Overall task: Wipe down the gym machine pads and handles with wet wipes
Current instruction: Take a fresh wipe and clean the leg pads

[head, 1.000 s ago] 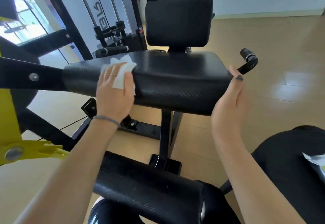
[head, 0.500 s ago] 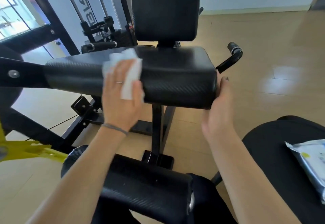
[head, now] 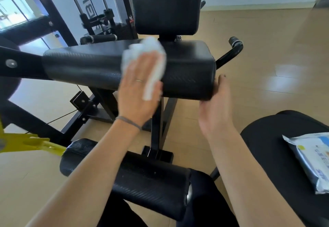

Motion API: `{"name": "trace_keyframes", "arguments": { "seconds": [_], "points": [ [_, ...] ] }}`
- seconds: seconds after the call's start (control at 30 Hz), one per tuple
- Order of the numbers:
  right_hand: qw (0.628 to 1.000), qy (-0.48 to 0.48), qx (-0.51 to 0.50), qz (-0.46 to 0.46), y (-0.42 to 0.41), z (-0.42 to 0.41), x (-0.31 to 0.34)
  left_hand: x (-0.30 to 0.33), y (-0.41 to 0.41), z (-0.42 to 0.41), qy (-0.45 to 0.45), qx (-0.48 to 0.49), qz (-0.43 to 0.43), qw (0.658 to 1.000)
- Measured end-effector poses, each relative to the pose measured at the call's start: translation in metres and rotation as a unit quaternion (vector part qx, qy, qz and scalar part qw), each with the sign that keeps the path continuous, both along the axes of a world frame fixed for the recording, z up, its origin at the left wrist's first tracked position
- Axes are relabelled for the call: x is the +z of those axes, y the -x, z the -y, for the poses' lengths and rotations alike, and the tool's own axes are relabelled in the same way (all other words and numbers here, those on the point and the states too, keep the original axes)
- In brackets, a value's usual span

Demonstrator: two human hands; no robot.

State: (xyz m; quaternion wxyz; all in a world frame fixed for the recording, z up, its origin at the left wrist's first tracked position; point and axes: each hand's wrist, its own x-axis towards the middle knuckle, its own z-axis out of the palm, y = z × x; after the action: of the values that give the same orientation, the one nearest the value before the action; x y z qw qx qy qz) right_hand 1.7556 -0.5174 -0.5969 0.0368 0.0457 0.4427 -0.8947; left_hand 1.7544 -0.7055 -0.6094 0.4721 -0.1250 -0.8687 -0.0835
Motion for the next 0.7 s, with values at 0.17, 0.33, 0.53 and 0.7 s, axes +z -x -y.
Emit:
{"name": "trace_keyframes", "arguments": {
  "seconds": [0.17, 0.33, 0.53, 0.7],
  "points": [
    [0.999, -0.023, -0.033, 0.029, 0.002, 0.01, 0.002, 0.001, -0.003, -0.023, -0.332, 0.081, -0.006, 0.94],
    [1.0, -0.002, 0.028, -0.01, -0.001, 0.004, -0.006, -0.032, -0.012, -0.101, 0.033, -0.023, -0.014, 0.999],
    [0.993, -0.109, -0.048, 0.013, 0.0, 0.01, -0.001, -0.01, 0.001, -0.025, -0.072, -0.008, -0.018, 0.997],
    [0.994, -0.088, -0.033, 0.057, 0.001, 0.011, -0.004, -0.011, 0.002, -0.024, -0.297, 0.049, -0.045, 0.953]
  ]
}}
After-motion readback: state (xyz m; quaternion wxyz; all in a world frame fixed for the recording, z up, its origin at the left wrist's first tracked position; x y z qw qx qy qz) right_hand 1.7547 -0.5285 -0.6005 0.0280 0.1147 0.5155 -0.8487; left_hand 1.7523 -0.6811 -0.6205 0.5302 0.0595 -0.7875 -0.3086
